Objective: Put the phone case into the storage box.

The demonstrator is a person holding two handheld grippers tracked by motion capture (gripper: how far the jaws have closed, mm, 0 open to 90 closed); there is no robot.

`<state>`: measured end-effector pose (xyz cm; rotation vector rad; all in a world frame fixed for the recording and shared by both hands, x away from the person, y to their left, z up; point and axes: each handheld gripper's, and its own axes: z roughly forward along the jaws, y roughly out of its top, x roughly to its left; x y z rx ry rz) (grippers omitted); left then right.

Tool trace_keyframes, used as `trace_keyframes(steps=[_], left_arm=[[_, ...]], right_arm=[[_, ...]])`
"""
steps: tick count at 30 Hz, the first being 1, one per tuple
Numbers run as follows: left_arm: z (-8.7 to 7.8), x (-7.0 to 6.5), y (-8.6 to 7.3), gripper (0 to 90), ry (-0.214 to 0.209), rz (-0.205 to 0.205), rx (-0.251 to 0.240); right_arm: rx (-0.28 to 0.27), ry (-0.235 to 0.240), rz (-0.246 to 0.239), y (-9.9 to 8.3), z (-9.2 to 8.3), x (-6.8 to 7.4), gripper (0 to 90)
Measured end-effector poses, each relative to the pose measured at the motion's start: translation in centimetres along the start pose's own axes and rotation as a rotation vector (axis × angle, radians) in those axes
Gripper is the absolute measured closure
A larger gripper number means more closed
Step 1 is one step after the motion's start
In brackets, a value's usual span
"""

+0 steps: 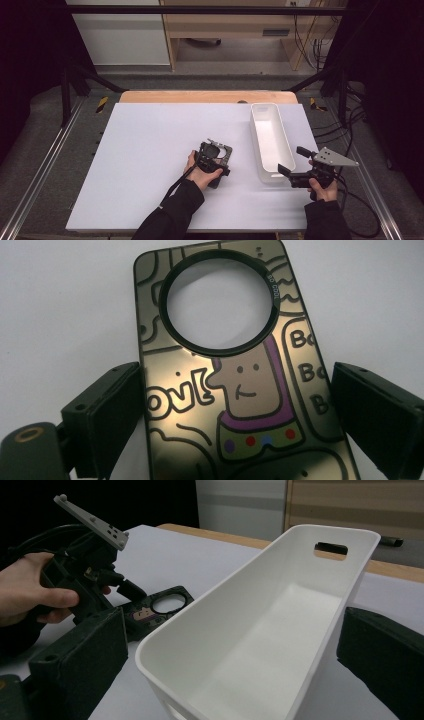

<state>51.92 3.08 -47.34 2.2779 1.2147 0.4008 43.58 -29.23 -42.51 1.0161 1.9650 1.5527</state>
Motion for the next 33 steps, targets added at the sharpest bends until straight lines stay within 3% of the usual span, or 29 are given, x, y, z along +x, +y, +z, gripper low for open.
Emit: trace_keyframes(steps=[9,20,33], left_arm=[[-0.4,0.2,0.0,10.9,-0.005,0.0,-0.016],[-0.8,0.1,0.0,11.6,0.013,0.045,-0.022],[-2.9,0.5,0.1,11.6,-0.038,0.073,-0.072]], right_arm=[[0.0,0.0,0.0,0.0,0.0,0.0,0.4],[-0.001,0.004,0.0,0.0,0.0,0.0,0.4],[-0.007,0.013,0.003,0.0,0.0,0.0,0.4]])
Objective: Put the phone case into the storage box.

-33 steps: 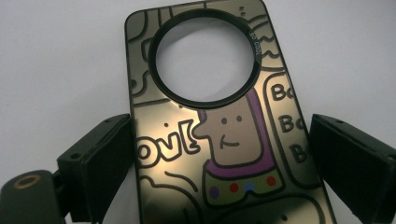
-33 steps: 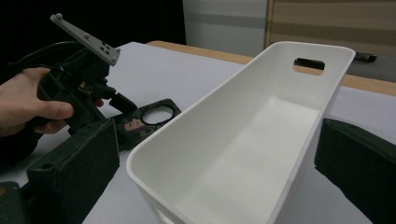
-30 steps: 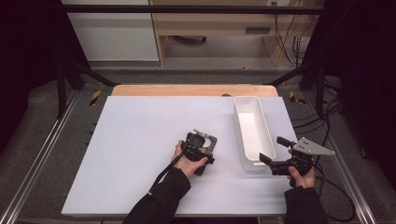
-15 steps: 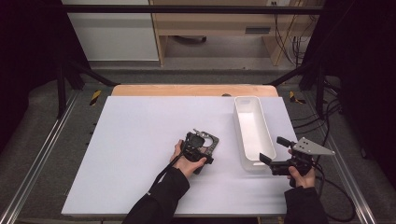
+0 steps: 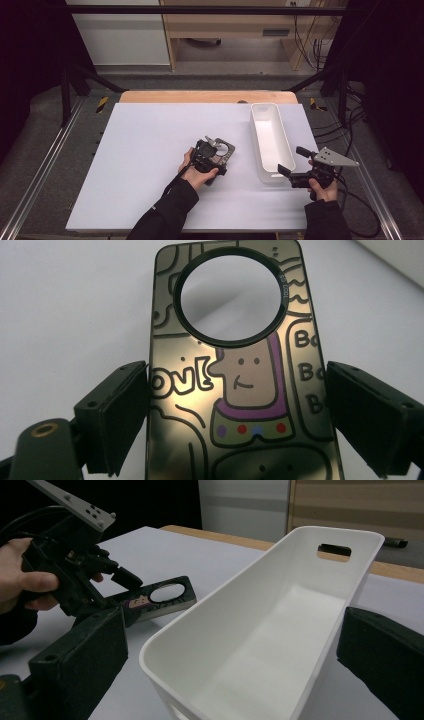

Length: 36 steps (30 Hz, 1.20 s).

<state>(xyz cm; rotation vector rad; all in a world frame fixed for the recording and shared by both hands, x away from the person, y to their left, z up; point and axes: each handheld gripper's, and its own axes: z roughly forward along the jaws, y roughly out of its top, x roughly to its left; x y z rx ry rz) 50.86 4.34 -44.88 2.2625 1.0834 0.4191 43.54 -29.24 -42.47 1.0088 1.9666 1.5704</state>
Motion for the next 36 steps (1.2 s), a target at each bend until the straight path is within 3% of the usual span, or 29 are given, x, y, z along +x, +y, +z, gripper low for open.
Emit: trace_keyframes(steps=[12,15,36], left_arm=[[-2.7,0.3,-0.4,11.6,-0.071,0.055,-0.058],[-3.6,0.8,-0.8,11.6,-0.109,0.063,-0.074],[-7.0,2.7,-3.3,11.6,-0.205,0.119,-0.128]], right_arm=[[-0.001,0.012,-0.003,0.0,0.0,0.0,0.4],[0.0,0.011,-0.003,0.0,0.0,0.0,0.4],[0.019,0.058,-0.019,0.1,0.2,0.4,0.5]])
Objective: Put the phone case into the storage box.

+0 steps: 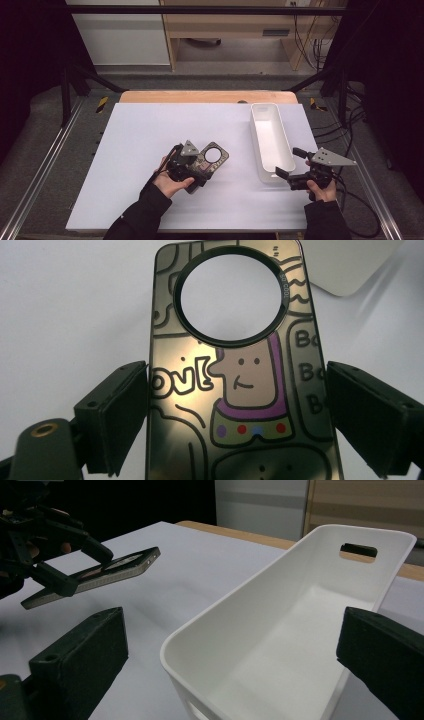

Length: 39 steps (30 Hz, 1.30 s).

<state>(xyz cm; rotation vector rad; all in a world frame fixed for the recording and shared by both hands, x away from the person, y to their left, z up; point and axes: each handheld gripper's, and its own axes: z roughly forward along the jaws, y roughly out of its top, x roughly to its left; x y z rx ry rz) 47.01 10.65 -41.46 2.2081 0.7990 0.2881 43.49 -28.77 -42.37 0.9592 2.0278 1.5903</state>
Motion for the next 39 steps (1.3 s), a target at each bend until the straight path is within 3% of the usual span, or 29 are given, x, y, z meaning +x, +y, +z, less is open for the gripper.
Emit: trace_keyframes(steps=[13,39], left_arm=[[-1.1,-0.4,-0.4,11.6,-0.054,0.046,-0.028],[-2.2,-1.2,-0.3,11.6,-0.144,0.129,-0.052]], right_arm=[[0.014,0.033,-0.011,0.2,0.3,0.3,0.6],[0.054,0.167,-0.052,1.0,1.5,2.1,0.9]])
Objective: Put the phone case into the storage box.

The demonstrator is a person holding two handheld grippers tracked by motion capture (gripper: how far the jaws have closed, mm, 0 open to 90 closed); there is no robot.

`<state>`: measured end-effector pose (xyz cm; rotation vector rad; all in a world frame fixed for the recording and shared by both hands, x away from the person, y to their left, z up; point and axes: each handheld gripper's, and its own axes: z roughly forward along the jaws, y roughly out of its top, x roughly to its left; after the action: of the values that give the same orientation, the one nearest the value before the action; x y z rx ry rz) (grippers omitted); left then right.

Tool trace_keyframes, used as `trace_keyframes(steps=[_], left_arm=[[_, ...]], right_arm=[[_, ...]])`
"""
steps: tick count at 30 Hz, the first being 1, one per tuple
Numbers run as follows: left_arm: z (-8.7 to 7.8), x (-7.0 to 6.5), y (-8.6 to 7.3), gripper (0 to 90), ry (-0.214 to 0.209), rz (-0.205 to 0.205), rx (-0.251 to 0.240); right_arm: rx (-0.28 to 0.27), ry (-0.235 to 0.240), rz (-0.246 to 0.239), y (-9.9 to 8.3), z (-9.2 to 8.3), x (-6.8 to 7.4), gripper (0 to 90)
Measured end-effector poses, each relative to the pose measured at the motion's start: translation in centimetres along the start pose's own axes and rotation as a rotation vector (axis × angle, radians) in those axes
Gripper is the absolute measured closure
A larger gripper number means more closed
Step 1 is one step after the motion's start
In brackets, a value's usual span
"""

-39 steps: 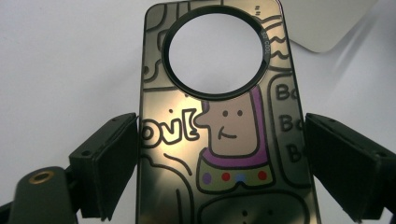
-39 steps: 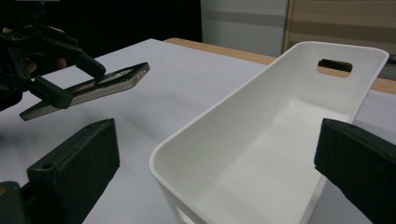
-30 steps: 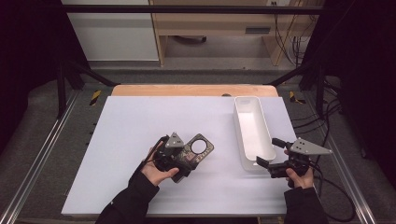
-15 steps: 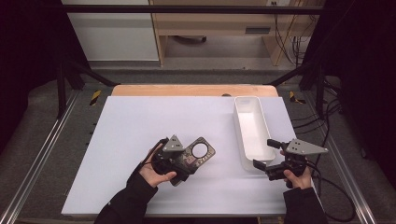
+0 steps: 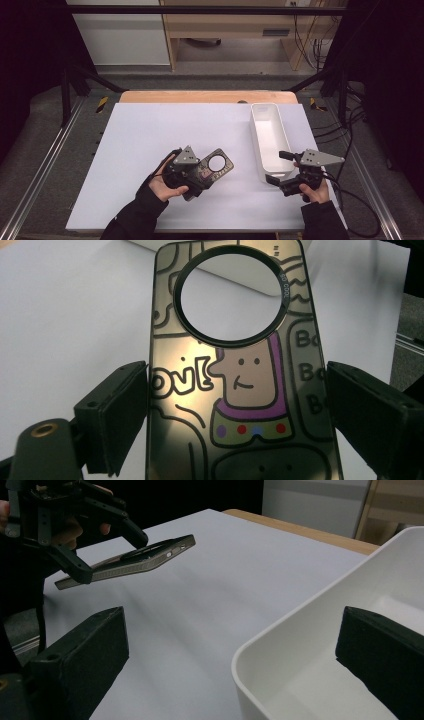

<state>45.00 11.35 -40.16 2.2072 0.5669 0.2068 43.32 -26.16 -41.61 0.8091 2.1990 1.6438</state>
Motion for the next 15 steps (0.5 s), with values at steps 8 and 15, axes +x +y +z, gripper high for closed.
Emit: trace_keyframes(steps=[8,15], left_arm=[[-0.1,-0.3,0.3,11.6,-0.021,0.011,-0.005],[-0.1,-0.6,0.4,11.6,-0.043,0.029,0.0]], right_arm=[[0.021,0.032,-0.013,0.2,0.7,0.6,1.2],[0.033,0.057,-0.025,0.4,1.1,1.0,1.3]])
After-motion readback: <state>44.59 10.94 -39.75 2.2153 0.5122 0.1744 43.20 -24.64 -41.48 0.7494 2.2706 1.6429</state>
